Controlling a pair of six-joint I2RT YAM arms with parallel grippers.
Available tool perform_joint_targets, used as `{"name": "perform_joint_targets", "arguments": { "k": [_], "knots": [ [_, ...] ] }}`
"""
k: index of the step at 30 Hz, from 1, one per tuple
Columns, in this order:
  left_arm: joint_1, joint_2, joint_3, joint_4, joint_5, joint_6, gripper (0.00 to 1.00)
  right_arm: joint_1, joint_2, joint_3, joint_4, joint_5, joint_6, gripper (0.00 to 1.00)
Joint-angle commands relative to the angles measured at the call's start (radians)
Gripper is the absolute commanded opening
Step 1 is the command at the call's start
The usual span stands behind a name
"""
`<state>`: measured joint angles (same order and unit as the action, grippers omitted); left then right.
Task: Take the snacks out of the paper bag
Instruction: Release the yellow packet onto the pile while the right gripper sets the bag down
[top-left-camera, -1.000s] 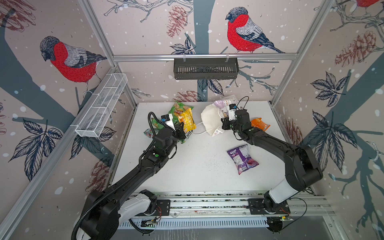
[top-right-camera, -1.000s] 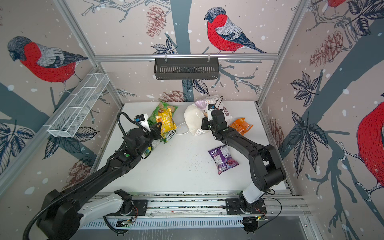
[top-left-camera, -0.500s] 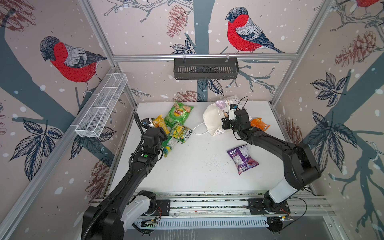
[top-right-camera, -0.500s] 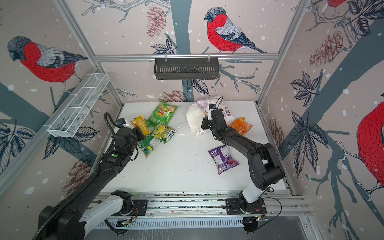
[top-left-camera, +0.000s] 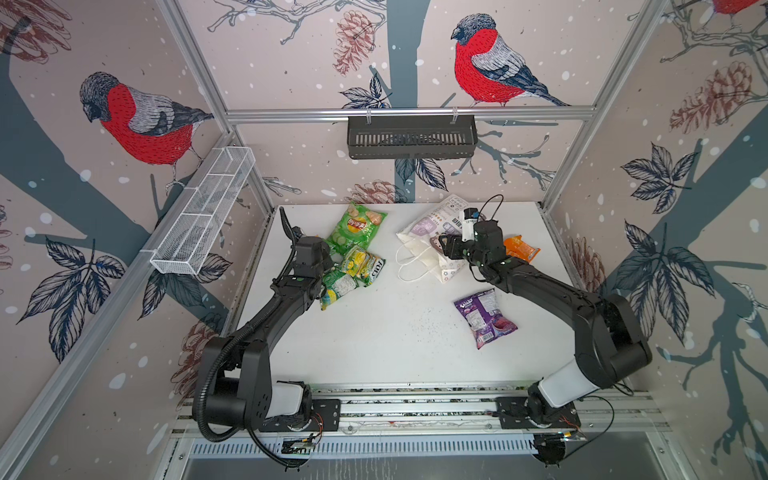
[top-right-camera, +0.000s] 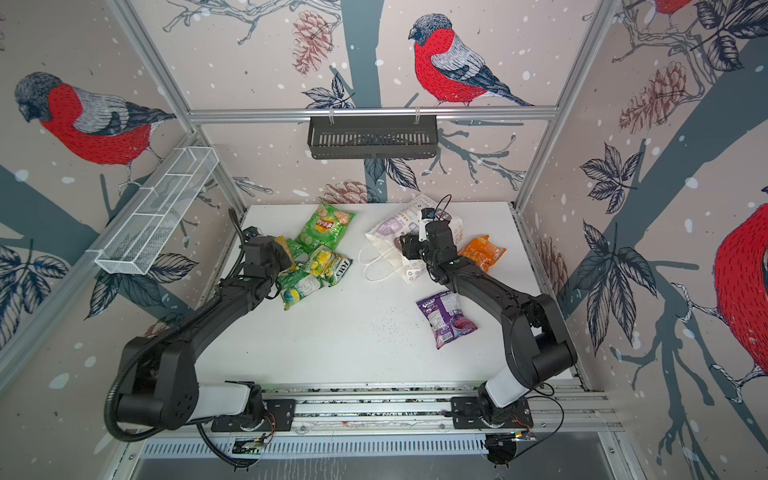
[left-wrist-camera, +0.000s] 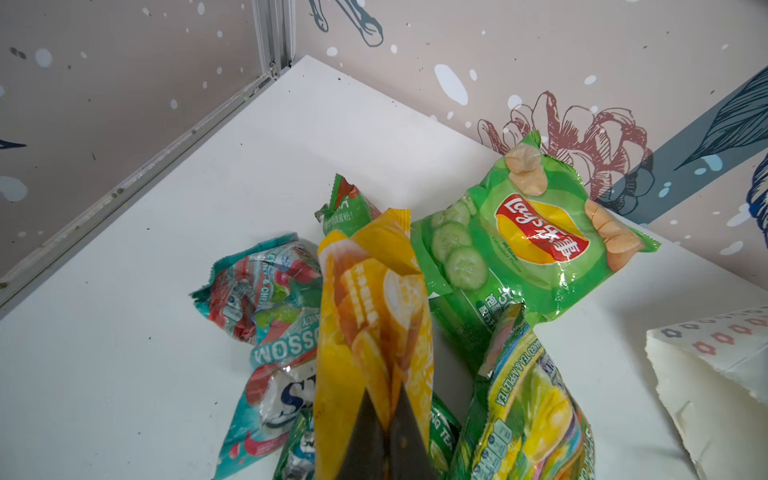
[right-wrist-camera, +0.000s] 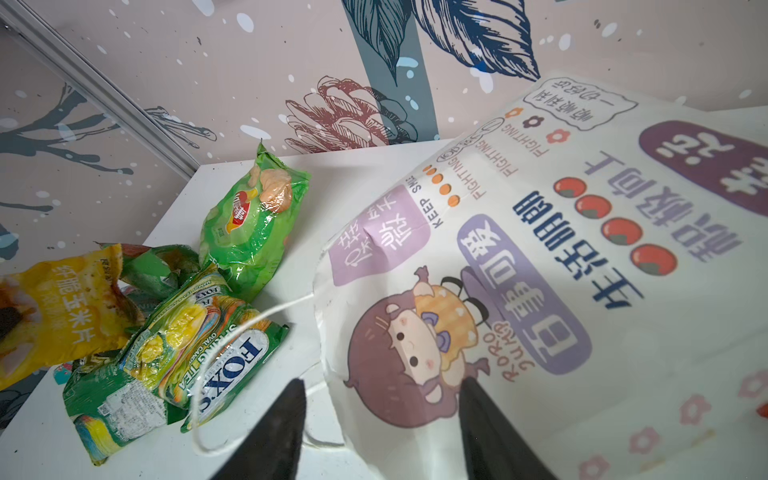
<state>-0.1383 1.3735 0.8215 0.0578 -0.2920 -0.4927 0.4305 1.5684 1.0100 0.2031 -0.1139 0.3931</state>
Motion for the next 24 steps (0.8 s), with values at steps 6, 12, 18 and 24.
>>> {"name": "perform_joint_targets", "arguments": {
  "k": [6,12,18,24],
  "knots": [
    [0.002,0.054,0.039,0.026,-0.025,-0.004,0.0,-0.002,-0.086,-0.021,0.003,-0.001,-0.003,0.84],
    [0.001,0.094,0.059,0.06,0.013,0.008,0.08,-0.002,-0.211,-0.086,-0.022,0.056,-0.011,0.89],
    [-0.001,0.08,0.079,0.075,0.068,0.02,0.43,-0.006,-0.359,-0.192,0.017,0.134,-0.035,0.96],
    [-0.023,0.011,0.063,0.086,0.031,0.033,0.74,-0.022,-0.446,-0.261,0.045,0.186,-0.052,1.0]
  ]
}}
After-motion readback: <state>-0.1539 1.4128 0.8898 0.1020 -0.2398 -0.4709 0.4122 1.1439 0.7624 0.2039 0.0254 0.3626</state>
